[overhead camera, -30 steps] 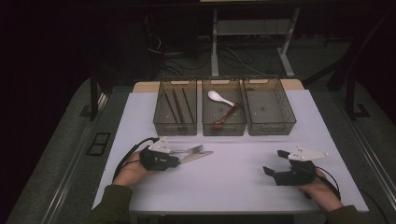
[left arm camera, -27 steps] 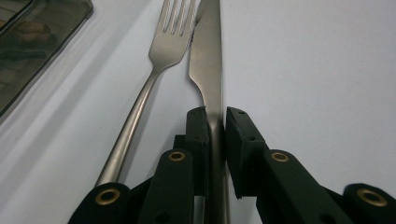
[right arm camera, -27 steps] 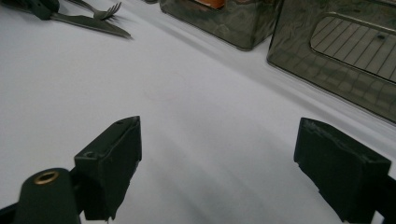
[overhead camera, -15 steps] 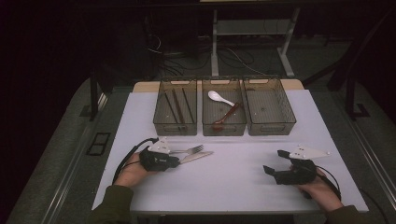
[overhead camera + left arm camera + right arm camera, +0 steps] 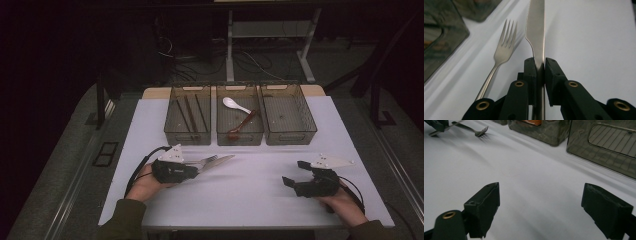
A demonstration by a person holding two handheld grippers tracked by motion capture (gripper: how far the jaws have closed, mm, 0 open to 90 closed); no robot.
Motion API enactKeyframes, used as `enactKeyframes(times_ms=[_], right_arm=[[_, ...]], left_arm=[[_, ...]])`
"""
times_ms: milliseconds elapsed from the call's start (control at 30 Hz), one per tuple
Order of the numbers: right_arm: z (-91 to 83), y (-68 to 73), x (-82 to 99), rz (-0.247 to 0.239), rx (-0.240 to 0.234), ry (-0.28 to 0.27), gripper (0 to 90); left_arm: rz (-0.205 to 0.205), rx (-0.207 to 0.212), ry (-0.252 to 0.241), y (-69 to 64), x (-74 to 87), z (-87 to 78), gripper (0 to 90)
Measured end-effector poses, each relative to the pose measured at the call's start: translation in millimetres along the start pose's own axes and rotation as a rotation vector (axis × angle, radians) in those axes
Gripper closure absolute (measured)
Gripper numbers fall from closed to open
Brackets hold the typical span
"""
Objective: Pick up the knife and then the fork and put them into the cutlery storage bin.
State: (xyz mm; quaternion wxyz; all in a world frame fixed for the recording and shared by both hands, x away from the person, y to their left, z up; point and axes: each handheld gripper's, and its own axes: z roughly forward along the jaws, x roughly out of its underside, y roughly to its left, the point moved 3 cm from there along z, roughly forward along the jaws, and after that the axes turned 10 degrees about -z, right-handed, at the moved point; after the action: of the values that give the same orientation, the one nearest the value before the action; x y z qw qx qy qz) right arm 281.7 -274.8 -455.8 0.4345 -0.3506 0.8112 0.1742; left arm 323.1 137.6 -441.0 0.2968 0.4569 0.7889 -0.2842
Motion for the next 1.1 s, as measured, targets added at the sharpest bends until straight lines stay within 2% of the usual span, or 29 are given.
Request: enactKeyframes(times_ms=[333, 400, 500, 600, 700, 800, 1000, 1100], right_arm=[[-1.4, 0.5, -2.4, 0.021, -0.03, 0.009, 14.3], [-2.5, 0.9, -4.0, 0.025, -0.044, 0.012, 13.1], [-3.7, 2.1, -6.8, 0.005, -0.053, 0.012, 12.2], [-5.6, 2.5, -10.9, 0.021, -0.083, 0.003, 12.4], [-6.4, 2.4, -16.7, 0.024, -0.106, -0.009, 14.5], [-3.5, 2.7, -24.2, 0.023, -0.097, -0.013, 15.5], [2.8, 2.8, -43.7, 0.031, -0.103, -0.042, 27.0], [7.0, 3.4, -55.5, 0.038, -0.126, -0.056, 32.9]], left_arm=[[0.005, 0.026, -0.095, -11.7, -19.0, -4.7, 79.1], [-0.001, 0.032, -0.117, -12.9, -22.3, -6.9, 79.1], [-0.006, 0.033, -0.144, -14.4, -26.9, -9.4, 79.1], [-0.025, 0.025, -0.165, -16.1, -31.2, -9.3, 79.1], [-0.032, -0.003, -0.173, -17.6, -36.1, -7.3, 79.1], [-0.042, -0.029, -0.182, -20.1, -41.5, -3.6, 79.1], [-0.068, -0.081, -0.209, -25.3, -54.0, 7.1, 79.1], [-0.073, -0.113, -0.227, -29.2, -61.6, 13.4, 79.1]])
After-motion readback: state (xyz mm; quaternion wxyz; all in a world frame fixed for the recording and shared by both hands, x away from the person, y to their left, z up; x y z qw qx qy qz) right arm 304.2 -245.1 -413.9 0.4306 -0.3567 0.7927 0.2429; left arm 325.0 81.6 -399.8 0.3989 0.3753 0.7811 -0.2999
